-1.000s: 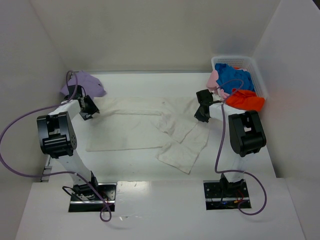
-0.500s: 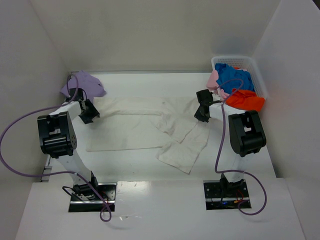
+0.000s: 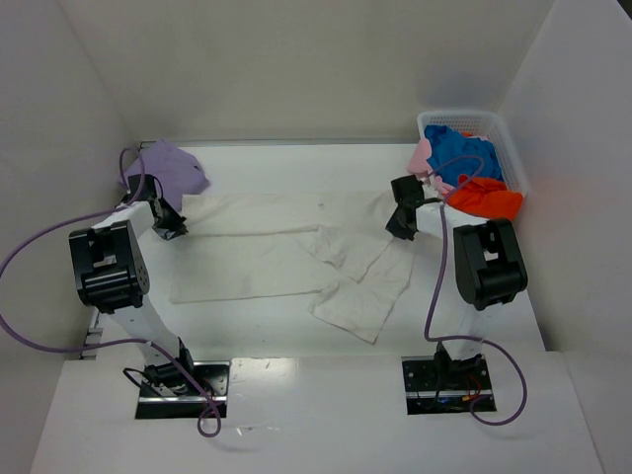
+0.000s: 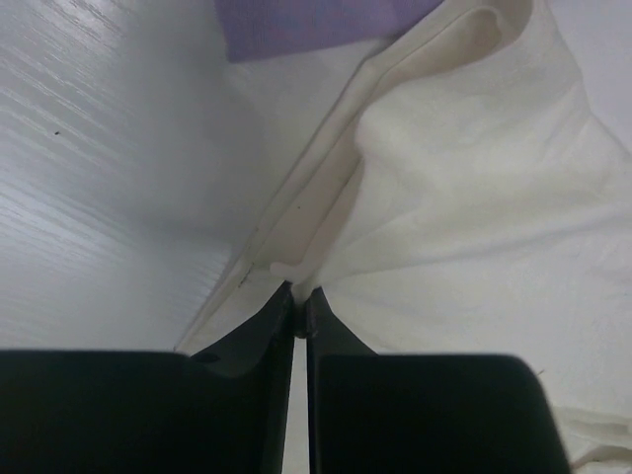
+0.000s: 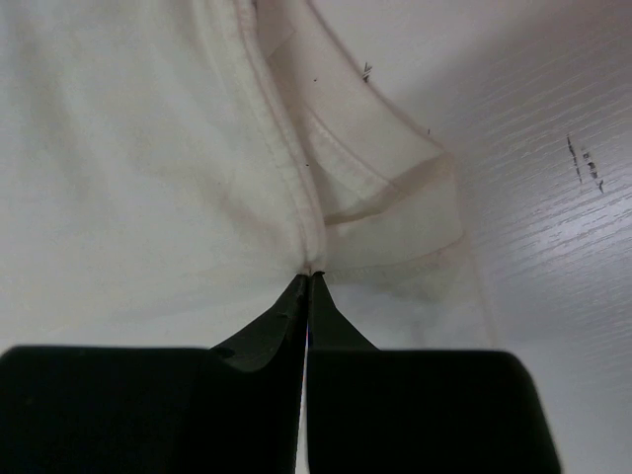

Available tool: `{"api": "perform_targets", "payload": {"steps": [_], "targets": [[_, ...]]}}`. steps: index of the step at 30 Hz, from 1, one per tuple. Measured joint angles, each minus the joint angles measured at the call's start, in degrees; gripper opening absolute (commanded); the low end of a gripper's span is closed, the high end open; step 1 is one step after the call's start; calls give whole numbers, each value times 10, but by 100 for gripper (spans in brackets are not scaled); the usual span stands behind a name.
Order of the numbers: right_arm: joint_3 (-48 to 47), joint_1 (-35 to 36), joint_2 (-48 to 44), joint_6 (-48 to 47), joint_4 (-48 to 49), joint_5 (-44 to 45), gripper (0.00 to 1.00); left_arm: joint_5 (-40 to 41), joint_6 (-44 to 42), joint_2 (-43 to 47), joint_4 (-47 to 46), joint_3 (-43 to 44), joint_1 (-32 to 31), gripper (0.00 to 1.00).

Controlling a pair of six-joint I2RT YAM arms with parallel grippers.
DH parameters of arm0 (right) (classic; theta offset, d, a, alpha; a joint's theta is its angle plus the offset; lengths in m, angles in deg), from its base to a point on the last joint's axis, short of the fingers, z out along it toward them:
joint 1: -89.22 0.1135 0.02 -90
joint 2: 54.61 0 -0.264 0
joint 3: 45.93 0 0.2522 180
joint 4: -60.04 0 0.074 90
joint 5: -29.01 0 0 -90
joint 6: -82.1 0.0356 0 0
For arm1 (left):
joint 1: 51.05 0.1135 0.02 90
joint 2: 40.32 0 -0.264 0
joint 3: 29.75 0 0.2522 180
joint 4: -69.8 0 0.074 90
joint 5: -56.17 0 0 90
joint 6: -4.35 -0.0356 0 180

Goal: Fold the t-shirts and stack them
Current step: Fold the flattened tshirt in 1/3 of the way

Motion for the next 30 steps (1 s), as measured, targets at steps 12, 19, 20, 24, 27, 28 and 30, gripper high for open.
{"api": "perform_targets", "payload": {"steps": [12,19,20,24,27,28,30], "targets": [[0,-17,-23,-7,0,0,0,27,-17,0,13,0,2,48],[0,-18,-23,-15,0,-2,23,30,-21,5,17,0,3,60],[0,-19,-23,-17,0,-3,29,28,-23,9,17,0,3,60],[0,-19,-24,-29,-1,-10,62,18,-34,38,16,0,3,62],[0,-20,-37,-37,-4,-16,80,2,-42,68,13,5,3,65],[0,-20,-43,-39,-4,-16,85,-4,-46,77,9,7,3,66],[0,-21,-59,-44,-4,-17,89,-13,-49,93,2,11,3,70]]}}
